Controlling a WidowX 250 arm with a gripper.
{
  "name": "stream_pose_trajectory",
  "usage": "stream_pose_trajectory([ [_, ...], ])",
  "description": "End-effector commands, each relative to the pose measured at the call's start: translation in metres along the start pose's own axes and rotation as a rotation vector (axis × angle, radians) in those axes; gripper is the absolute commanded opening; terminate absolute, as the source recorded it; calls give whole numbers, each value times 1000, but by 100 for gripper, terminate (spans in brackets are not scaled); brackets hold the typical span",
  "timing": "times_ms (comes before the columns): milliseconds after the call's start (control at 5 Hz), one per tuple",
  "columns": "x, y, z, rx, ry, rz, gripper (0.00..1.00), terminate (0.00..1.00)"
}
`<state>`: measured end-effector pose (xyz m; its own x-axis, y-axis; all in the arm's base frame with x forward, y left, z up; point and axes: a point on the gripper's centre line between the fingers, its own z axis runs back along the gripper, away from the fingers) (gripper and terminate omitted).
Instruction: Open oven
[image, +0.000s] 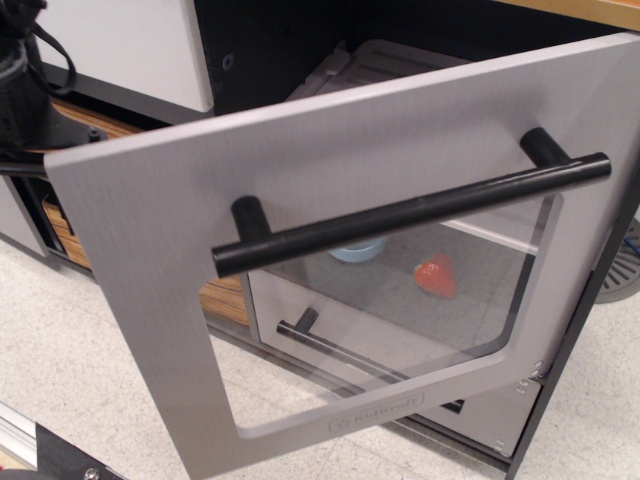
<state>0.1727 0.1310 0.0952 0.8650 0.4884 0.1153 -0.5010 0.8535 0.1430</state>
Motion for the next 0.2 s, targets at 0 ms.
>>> stream_pose_trajectory([
  [0,-13,-21,22,-111,49,-120,100,100],
])
